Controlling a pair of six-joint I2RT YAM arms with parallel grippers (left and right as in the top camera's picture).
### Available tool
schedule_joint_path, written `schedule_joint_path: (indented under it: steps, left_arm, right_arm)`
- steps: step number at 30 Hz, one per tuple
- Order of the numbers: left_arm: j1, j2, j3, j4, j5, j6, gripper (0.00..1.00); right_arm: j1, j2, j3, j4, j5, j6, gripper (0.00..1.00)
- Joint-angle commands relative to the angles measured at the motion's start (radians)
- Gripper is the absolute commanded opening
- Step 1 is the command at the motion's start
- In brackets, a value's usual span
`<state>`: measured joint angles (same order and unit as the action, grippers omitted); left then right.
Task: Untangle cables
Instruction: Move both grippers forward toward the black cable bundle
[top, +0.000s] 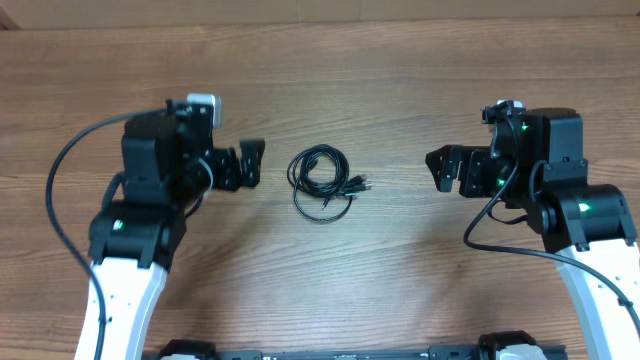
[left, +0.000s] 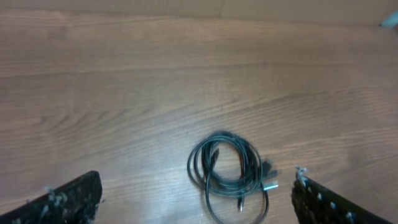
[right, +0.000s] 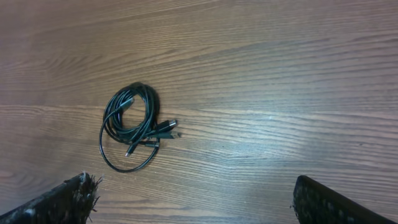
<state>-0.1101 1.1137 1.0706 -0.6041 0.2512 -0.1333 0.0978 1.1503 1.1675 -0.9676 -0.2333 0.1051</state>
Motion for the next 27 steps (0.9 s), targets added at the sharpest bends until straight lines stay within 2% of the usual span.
schedule_joint_path:
  steps: [1,8,18,24,27]
  left_arm:
    - [-0.031,0.097,0.014,0.058,-0.004,-0.047,0.96]
    - [-0.129,0.301,0.014,0.091,-0.091,-0.046,0.94]
    - [-0.231,0.576,0.014,0.092,-0.101,-0.076,0.75]
    - [-0.258,0.669,0.014,0.095,-0.100,-0.103,0.60]
    - [-0.270,0.701,0.014,0.091,-0.101,-0.103,0.56]
  right_arm:
    - [-0.004,-0.005,0.025,0.000,-0.040,0.003,1.00]
    - [-0.004,-0.005,0.025,0.002,-0.056,0.003,1.00]
    - [-0.004,-0.005,0.025,0.001,-0.056,0.003,1.00]
    - [-0.004,-0.005,0.025,0.001,-0.056,0.003,1.00]
    - [-0.004,-0.005,0.025,0.001,-0.057,0.003,1.00]
